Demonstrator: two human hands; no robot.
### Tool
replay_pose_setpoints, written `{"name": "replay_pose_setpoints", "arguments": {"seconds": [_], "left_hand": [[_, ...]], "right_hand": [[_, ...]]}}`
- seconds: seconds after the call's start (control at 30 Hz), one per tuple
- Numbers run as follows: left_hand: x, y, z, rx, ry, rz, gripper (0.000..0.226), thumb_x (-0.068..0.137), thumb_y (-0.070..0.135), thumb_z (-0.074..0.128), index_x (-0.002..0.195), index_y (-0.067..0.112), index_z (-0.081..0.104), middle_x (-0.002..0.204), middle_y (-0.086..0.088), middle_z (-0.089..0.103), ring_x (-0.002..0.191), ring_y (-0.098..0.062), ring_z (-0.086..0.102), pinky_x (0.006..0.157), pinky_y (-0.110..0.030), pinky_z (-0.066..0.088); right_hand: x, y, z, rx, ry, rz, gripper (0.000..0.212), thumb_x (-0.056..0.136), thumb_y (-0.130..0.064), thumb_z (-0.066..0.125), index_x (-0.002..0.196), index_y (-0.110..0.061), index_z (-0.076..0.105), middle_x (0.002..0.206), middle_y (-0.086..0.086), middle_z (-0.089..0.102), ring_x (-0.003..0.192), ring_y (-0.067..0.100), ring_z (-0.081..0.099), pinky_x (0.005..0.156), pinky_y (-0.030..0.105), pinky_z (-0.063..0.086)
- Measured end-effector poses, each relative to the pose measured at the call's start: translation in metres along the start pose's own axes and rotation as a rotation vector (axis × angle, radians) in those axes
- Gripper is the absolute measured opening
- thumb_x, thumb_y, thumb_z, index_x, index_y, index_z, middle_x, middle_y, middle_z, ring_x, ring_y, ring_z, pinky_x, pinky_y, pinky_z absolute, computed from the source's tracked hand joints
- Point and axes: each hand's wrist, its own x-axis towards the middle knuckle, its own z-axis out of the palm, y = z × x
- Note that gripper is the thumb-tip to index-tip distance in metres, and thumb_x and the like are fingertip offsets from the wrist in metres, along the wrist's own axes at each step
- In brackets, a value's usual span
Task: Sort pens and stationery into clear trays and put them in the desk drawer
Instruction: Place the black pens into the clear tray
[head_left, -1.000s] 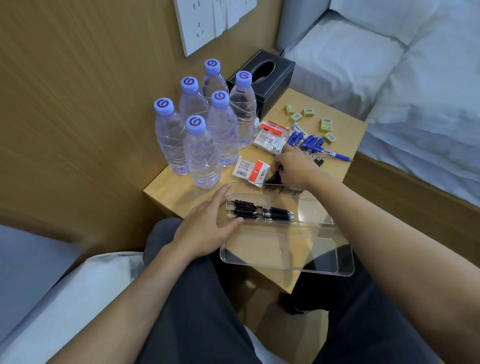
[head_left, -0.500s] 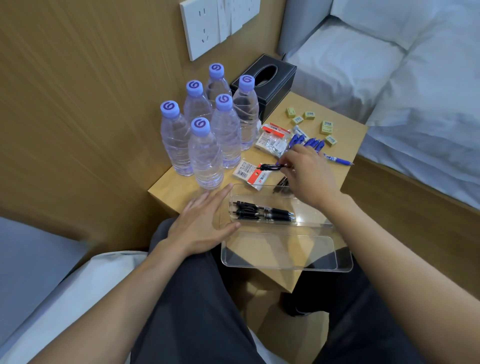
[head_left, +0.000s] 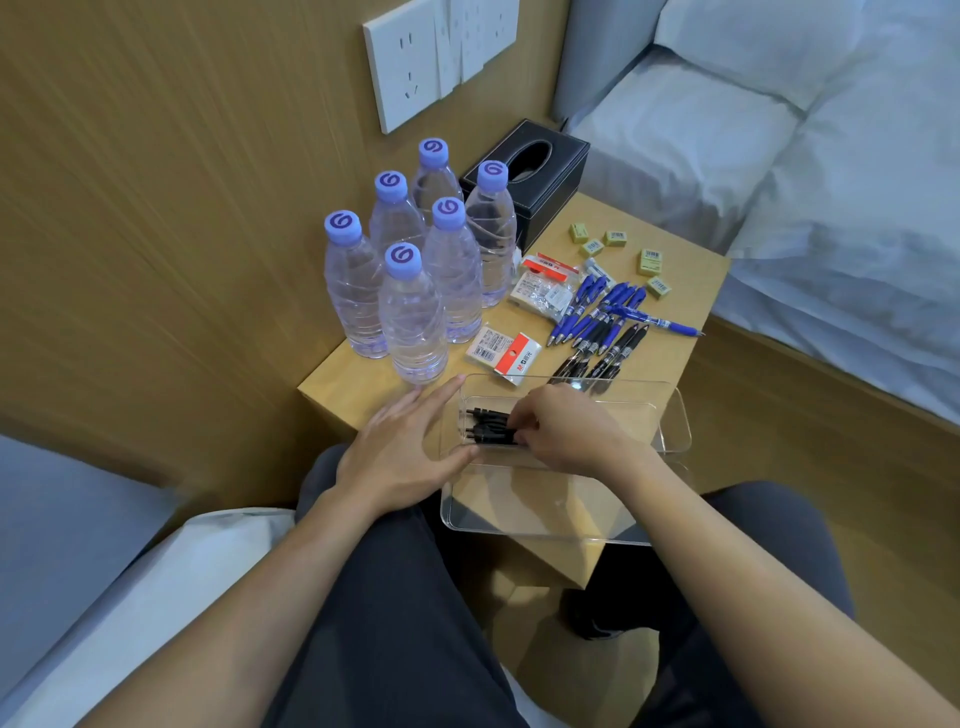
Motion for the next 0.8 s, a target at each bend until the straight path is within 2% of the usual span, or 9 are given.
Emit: {"name": "replay_pose_setpoints", "arguments": {"seconds": [0.17, 0.33, 0.43, 0.53, 0.67, 0.8], "left_hand": [[0.001, 0.000, -0.001, -0.012, 0.010, -0.009, 0.084, 0.083, 0.070, 0.058, 0.151, 0.060, 0.010, 0.160, 0.007, 0.035, 0.152, -0.011, 0.021, 0.118, -0.039, 0.027], [0.002, 0.000, 0.002, -0.006, 0.011, -0.022, 0.087, 0.080, 0.073, 0.061, 0.150, 0.062, 0.009, 0.160, 0.004, 0.036, 0.151, -0.012, 0.022, 0.117, -0.038, 0.027], [0.004, -0.003, 0.003, -0.004, 0.014, -0.025, 0.089, 0.077, 0.076, 0.060, 0.149, 0.063, 0.008, 0.159, 0.004, 0.037, 0.151, -0.012, 0.023, 0.116, -0.038, 0.028], [0.004, -0.002, 0.002, 0.000, 0.023, -0.028, 0.089, 0.078, 0.075, 0.061, 0.149, 0.063, 0.010, 0.159, 0.005, 0.038, 0.151, -0.011, 0.023, 0.116, -0.038, 0.028], [0.004, -0.001, 0.002, 0.005, 0.035, -0.023, 0.087, 0.079, 0.074, 0.061, 0.149, 0.063, 0.010, 0.158, 0.008, 0.039, 0.150, -0.010, 0.024, 0.116, -0.038, 0.028], [0.003, -0.001, 0.002, 0.002, 0.038, -0.029, 0.087, 0.079, 0.074, 0.061, 0.149, 0.063, 0.011, 0.158, 0.007, 0.039, 0.150, -0.010, 0.024, 0.115, -0.038, 0.029]], "right_hand": [[0.000, 0.001, -0.008, 0.100, 0.009, -0.031, 0.023, 0.090, -0.015, 0.060, 0.100, -0.022, 0.079, 0.098, -0.003, 0.076, 0.092, 0.018, 0.067, 0.083, 0.038, 0.057], [0.013, 0.029, -0.033, 0.228, 0.221, 0.028, 0.019, 0.092, -0.015, 0.061, 0.099, -0.021, 0.078, 0.092, -0.003, 0.076, 0.085, 0.015, 0.070, 0.083, 0.037, 0.058], [0.026, 0.053, -0.052, 0.208, 0.270, 0.089, 0.021, 0.093, -0.010, 0.057, 0.093, -0.021, 0.075, 0.090, -0.002, 0.071, 0.084, 0.016, 0.066, 0.077, 0.034, 0.055], [0.044, 0.073, -0.061, 0.051, 0.188, 0.121, 0.020, 0.093, -0.010, 0.059, 0.091, -0.025, 0.073, 0.093, -0.001, 0.066, 0.084, 0.018, 0.064, 0.071, 0.032, 0.054], [0.059, 0.083, -0.055, -0.069, 0.056, 0.096, 0.024, 0.094, -0.011, 0.060, 0.108, -0.025, 0.074, 0.106, -0.003, 0.054, 0.092, 0.016, 0.058, 0.080, 0.033, 0.054], [0.066, 0.087, -0.043, -0.070, 0.015, 0.083, 0.022, 0.094, -0.012, 0.062, 0.111, -0.022, 0.072, 0.106, -0.002, 0.053, 0.094, 0.013, 0.049, 0.079, 0.026, 0.040]]}}
